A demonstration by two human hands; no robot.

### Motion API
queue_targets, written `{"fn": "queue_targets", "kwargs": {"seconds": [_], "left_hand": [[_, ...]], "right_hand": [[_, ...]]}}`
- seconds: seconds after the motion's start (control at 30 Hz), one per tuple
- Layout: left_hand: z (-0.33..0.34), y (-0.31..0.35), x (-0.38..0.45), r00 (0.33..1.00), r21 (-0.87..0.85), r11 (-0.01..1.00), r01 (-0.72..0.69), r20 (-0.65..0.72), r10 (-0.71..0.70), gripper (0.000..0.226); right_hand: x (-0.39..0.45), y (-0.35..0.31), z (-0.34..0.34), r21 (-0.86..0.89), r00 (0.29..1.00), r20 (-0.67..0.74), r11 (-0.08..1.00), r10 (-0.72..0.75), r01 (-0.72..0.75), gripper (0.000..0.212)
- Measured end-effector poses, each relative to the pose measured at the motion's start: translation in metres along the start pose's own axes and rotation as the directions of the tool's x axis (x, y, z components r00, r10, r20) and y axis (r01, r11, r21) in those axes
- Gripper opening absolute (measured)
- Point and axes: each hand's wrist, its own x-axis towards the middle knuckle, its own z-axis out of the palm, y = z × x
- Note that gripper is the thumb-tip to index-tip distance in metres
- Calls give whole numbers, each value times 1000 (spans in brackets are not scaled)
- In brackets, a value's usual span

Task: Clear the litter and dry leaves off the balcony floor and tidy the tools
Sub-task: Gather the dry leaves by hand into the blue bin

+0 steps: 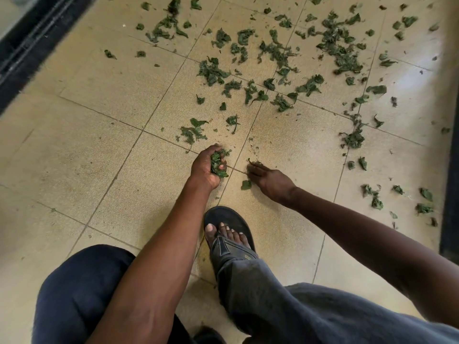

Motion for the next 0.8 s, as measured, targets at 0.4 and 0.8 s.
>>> {"fn": "queue_targets", "kwargs": {"seconds": [0.4,0.8], "left_hand": [[-1,32,-17,997,-53,996,-74,10,74,17],[-119,202,-144,868,-236,835,-497,-151,474,21]], "right_hand": [[104,-32,-70,755,647,519,-655,559,-39,28],[238,-223,-214,862,961,263,-469,87,-194,27]]}}
